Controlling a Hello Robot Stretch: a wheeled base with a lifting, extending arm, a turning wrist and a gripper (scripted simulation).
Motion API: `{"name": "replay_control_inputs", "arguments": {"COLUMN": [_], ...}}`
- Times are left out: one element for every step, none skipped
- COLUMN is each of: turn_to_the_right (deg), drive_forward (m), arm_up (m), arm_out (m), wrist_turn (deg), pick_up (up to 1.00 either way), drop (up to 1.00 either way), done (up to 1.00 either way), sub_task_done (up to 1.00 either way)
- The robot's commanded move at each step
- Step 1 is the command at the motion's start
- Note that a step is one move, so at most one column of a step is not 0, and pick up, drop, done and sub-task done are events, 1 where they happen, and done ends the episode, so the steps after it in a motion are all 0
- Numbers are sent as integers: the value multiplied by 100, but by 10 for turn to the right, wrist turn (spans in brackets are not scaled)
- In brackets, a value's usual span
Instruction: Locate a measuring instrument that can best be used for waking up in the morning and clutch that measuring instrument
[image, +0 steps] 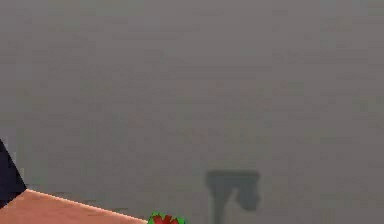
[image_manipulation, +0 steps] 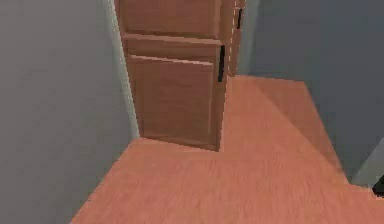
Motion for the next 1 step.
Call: {"name": "replay_control_inputs", "arguments": {"turn_to_the_right": [450], "drive_forward": [0], "arm_up": [0], "arm_out": [0], "wrist_turn": [0], "pick_up": [0], "drop": [0], "done": [0], "sub_task_done": [0]}}
